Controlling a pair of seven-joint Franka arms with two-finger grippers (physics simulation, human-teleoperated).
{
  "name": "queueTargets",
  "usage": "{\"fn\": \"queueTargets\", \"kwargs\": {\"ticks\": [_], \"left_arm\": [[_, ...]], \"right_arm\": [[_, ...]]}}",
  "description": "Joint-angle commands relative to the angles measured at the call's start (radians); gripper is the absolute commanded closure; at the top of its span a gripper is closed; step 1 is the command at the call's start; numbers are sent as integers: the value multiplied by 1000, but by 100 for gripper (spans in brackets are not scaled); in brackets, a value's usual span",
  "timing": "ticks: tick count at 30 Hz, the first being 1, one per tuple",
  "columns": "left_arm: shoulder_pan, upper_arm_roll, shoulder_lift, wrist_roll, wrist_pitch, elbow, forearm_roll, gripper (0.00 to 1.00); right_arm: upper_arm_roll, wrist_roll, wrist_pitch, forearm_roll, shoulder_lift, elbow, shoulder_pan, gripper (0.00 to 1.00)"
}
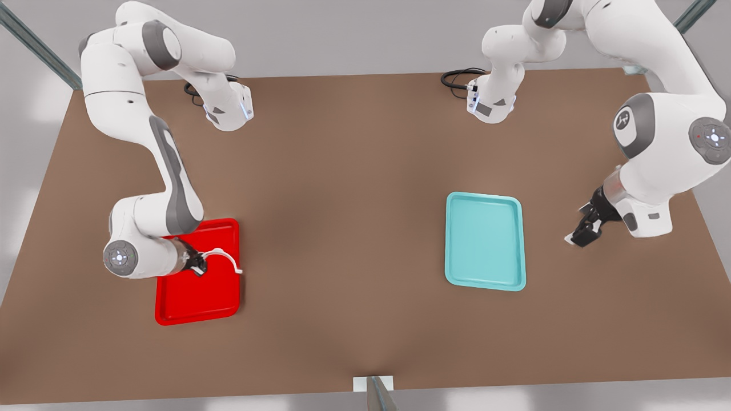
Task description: Take the drainage pipe clamp from the left arm, pass it to the right arm, and place it in the plate on the right side
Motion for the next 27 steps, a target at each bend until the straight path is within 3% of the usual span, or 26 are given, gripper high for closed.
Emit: {"fn": "queueTargets", "kwargs": {"ticks": [1, 10, 11, 12, 13, 17, 20, 22, 23, 24, 25, 27], "left_arm": [[-13, 19, -12, 1003, -124, -3, 38, 0], [-19, 19, 37, 997, -170, 0, 39, 0], [-20, 19, 37, 997, -170, 0, 39, 0], [-20, 18, 39, 999, -170, 2, 39, 0], [-22, 13, 40, 999, -168, 2, 41, 0], [-20, 11, 51, 999, -165, 5, 39, 0], [-20, 11, 51, 999, -162, 5, 39, 0], [-20, 11, 52, 999, -161, 6, 39, 0], [-20, 11, 54, 999, -161, 6, 39, 0], [-20, 11, 54, 999, -161, 5, 39, 0], [-20, 11, 54, 999, -159, 5, 39, 0], [-22, 10, 57, 999, -159, 6, 39, 0]], "right_arm": [[1, -458, 34, -2, 6, -16, -23, 79], [-9, -590, 129, -64, 88, -56, -107, 76], [-9, -590, 127, -67, 91, -56, -107, 67], [-9, -590, 126, -68, 91, -56, -106, 40], [-7, -590, 126, -93, 91, -55, -103, 4], [25, -644, 115, -107, 25, -4, -103, 0], [166, -808, 83, -102, -208, 53, -116, 0], [174, -846, -101, -100, -323, 99, -109, 0], [159, -849, -166, -99, -359, 117, -89, 0], [-5, -868, -266, -29, -382, 154, 18, 0], [-238, -941, -286, 47, -400, 151, 175, 0], [-283, -944, -298, 48, -409, 153, 222, 0]]}}
